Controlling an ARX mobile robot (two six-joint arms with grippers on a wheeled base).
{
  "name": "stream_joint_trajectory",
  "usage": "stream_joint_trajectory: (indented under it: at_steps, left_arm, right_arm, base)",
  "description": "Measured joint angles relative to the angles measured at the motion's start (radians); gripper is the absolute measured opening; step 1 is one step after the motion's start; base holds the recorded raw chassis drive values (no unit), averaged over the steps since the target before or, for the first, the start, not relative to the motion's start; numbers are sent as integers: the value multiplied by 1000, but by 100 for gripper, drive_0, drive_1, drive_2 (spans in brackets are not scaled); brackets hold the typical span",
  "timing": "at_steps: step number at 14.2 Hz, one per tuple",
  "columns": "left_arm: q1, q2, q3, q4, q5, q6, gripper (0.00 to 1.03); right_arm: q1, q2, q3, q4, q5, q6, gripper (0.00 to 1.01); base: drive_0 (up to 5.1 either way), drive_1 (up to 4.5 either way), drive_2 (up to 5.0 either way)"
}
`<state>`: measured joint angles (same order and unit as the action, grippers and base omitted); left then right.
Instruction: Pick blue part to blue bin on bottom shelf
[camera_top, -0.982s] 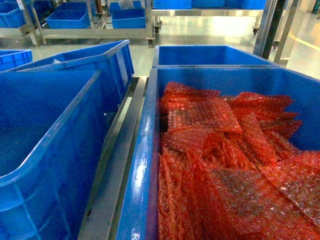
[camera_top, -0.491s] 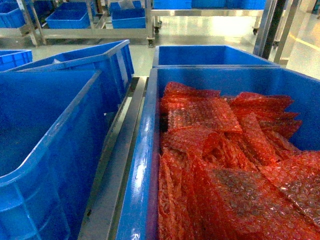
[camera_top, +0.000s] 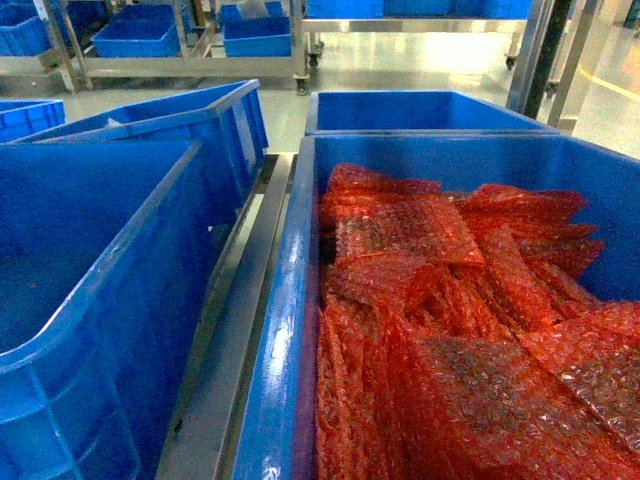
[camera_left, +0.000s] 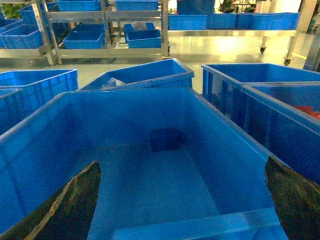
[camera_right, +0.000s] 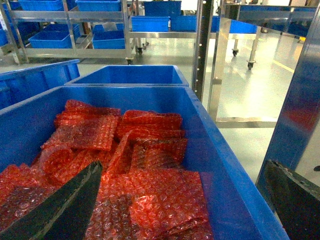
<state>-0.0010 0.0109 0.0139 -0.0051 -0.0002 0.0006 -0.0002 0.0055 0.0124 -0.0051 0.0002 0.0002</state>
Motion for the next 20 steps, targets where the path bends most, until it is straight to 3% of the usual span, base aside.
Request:
stream_joint_trajectory:
  at_steps: [20]
  left_arm:
    - [0, 0, 0, 0, 0, 0, 98]
  right_arm:
    - [0, 0, 0, 0, 0, 0, 98]
  base:
    - [0, 0, 0]
